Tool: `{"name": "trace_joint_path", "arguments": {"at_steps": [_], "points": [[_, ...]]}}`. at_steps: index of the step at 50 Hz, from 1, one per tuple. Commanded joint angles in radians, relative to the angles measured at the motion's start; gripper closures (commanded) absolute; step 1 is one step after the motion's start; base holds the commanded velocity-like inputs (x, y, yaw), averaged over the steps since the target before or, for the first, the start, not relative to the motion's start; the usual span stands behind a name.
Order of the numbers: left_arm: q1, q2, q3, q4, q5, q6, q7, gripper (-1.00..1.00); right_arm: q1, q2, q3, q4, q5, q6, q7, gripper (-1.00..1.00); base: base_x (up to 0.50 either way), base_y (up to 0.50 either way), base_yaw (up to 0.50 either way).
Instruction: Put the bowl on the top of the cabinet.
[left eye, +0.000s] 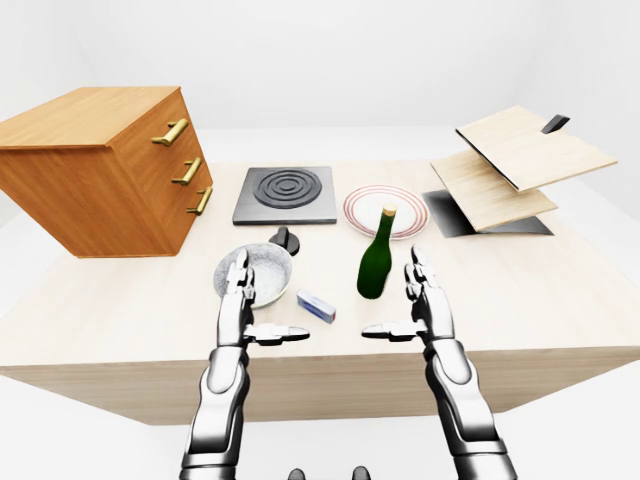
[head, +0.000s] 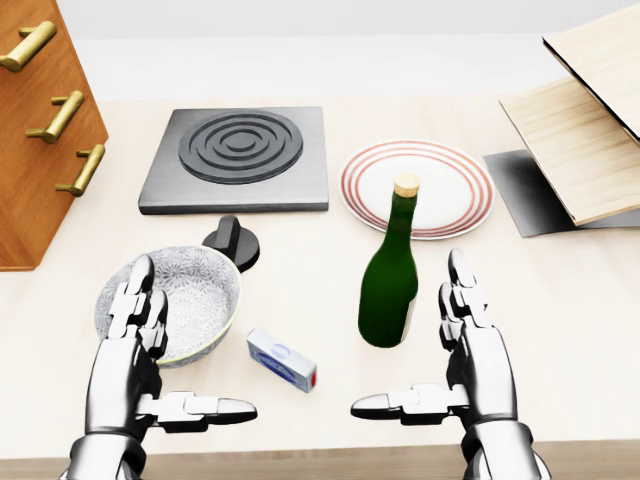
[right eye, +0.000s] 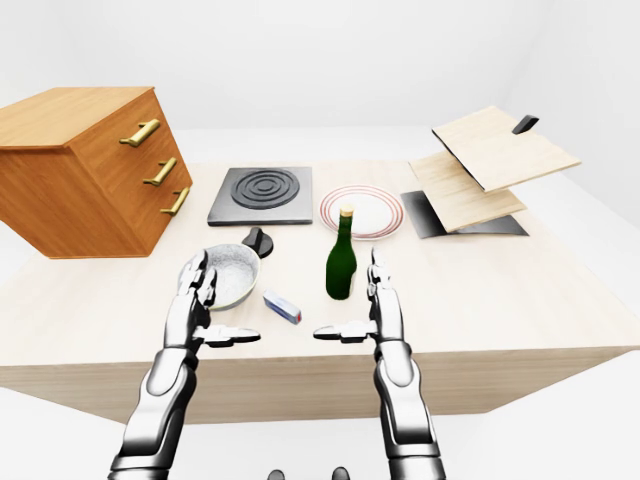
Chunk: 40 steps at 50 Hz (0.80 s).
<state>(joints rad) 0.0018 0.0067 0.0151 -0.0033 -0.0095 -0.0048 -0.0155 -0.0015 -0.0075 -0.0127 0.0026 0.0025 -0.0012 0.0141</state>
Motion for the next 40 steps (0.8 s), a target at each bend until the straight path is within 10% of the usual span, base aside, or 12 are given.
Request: {"name": "trace_joint_path", "arguments": {"at_steps": [1,11,14,40], "points": [[0.005,0.010,0.023,-0.006,-0.015,-0.011,-0.024,-1.00,-0.003,-0.012,-0.017,0.007,-0.003,-0.006,0.023,-1.00,0.00,0.00,0.00],[0.012,0.009,0.019,-0.013,-0.011,-0.018,-0.026,-1.00,0.009,-0.011,-0.014,-0.012,-0.018,-0.025,0.023,-1.00,0.00,0.00,0.00],[0.042,0.006,0.014,-0.063,-0.003,-0.082,-0.025,-1.00,0.057,-0.008,0.005,-0.102,-0.067,-0.086,0.009,-1.00,0.00,0.00,0.00],[0.261,-0.037,0.041,-0.548,-0.012,-0.082,0.034,-1.00,0.231,0.012,0.018,-0.545,-0.258,-0.086,-0.069,-1.00,0.00,0.00,0.00]]}}
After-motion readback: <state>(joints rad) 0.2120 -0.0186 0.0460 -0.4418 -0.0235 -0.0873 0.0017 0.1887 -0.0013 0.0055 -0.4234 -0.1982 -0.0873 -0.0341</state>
